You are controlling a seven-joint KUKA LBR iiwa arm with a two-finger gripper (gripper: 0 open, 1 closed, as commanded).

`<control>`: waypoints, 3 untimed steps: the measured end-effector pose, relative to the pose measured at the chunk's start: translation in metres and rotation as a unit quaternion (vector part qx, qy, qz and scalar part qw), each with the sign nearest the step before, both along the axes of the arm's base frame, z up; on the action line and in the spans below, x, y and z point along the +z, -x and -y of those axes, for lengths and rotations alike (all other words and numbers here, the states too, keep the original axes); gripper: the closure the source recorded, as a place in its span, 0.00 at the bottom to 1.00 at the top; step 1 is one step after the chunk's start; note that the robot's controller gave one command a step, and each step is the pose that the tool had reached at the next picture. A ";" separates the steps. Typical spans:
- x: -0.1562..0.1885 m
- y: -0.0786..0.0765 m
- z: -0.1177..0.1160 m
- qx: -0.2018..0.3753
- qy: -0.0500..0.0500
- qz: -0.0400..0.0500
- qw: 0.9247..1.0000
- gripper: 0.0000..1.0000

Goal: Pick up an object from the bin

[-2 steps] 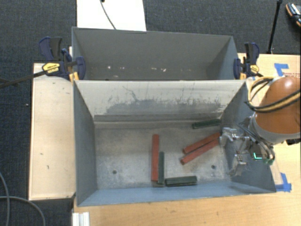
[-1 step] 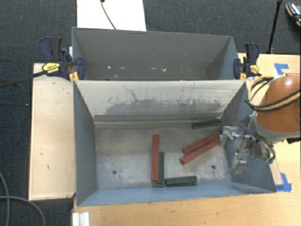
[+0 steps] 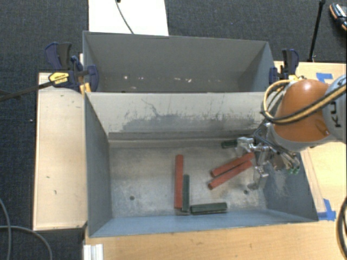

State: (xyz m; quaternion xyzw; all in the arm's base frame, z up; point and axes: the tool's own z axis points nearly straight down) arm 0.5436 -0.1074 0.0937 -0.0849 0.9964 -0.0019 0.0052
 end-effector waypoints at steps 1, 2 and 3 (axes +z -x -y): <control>0.004 -0.016 -0.010 0.039 -0.002 -0.005 0.999 0.00; 0.008 -0.029 -0.036 0.123 -0.001 -0.003 0.992 0.00; -0.018 -0.041 -0.040 0.177 0.000 -0.002 0.984 0.00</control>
Offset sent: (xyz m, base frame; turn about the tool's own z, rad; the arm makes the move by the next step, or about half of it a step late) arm 0.0294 0.0393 0.0063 -0.2514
